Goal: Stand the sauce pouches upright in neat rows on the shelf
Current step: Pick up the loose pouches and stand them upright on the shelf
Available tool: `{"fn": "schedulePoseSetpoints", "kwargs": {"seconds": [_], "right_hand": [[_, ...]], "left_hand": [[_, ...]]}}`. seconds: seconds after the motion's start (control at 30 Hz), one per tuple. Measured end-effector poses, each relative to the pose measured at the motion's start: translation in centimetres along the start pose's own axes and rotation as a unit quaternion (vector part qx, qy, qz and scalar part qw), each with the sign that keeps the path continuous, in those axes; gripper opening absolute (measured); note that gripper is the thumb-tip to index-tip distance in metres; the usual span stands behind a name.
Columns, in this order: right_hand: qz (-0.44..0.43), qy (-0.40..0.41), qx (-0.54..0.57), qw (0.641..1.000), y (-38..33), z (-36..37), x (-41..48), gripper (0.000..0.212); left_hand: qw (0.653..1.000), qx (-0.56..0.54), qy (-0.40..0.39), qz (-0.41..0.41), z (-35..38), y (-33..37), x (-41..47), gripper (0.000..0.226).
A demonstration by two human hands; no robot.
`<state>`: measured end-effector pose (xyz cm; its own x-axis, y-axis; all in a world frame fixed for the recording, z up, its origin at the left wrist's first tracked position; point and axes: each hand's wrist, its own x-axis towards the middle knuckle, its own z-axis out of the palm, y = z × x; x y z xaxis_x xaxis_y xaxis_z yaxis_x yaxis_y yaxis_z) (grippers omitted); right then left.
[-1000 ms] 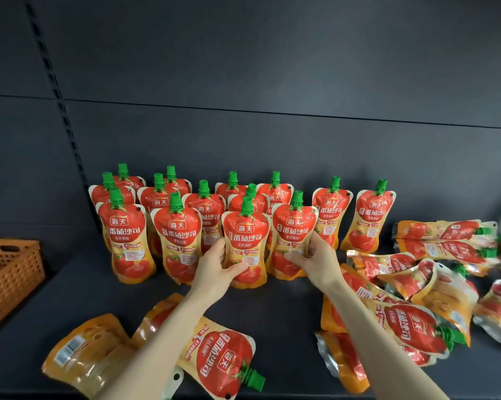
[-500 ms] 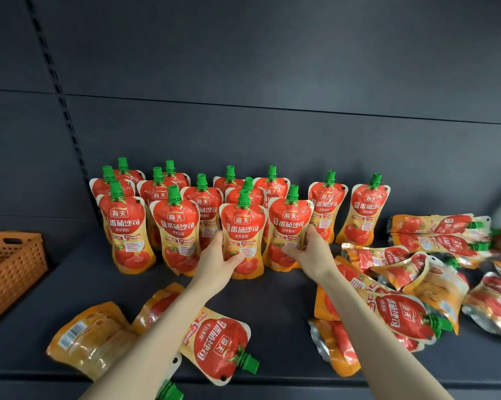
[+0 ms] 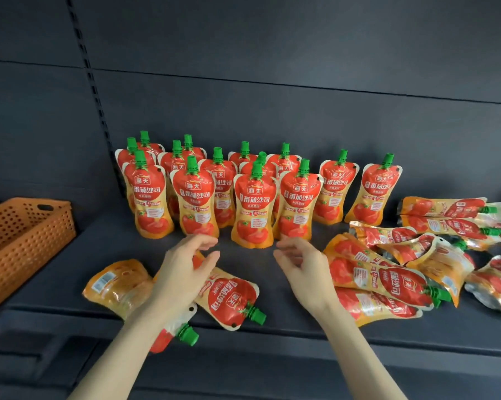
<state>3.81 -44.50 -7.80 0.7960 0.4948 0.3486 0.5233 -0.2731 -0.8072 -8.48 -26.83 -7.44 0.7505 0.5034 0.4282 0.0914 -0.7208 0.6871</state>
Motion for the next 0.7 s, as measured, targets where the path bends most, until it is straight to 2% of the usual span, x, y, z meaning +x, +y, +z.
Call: {"fn": "schedulePoseSetpoints", "kwargs": {"seconds": [0.23,0.3,0.4,0.47,0.53,0.63,0.7], "right_hand": [[0.029,-0.070,0.010,0.997,-3.0,5.7,-3.4,0.012],[0.028,-0.073,-0.052,0.996,-3.2,7.0,-4.0,0.018],[0.056,-0.082,-0.164,0.981,-3.9,8.2,-4.3,0.040],[0.106,-0.086,-0.221,0.966,-4.1,8.4,-4.3,0.057],[0.155,-0.087,-0.253,0.951,-4.4,8.4,-4.3,0.064],[0.195,-0.059,-0.193,0.960,-5.2,8.3,-4.6,0.046],[0.199,-0.029,-0.134,0.970,-6.0,7.9,-4.7,0.045]], "left_hand": [[0.995,0.060,-0.081,-0.005,-6.7,-5.8,-2.9,0.014],[0.987,0.064,-0.144,-0.016,-8.0,-7.0,-2.6,0.027],[0.962,0.103,-0.253,-0.010,-9.3,-8.0,-1.9,0.061],[0.941,0.120,-0.317,-0.017,-10.0,-8.4,-1.3,0.067],[0.925,0.137,-0.354,-0.009,-10.5,-8.6,-0.6,0.068],[0.920,0.153,-0.360,0.009,-10.3,-8.5,0.4,0.058],[0.916,0.164,-0.366,0.030,-10.1,-8.4,0.9,0.059]]}}
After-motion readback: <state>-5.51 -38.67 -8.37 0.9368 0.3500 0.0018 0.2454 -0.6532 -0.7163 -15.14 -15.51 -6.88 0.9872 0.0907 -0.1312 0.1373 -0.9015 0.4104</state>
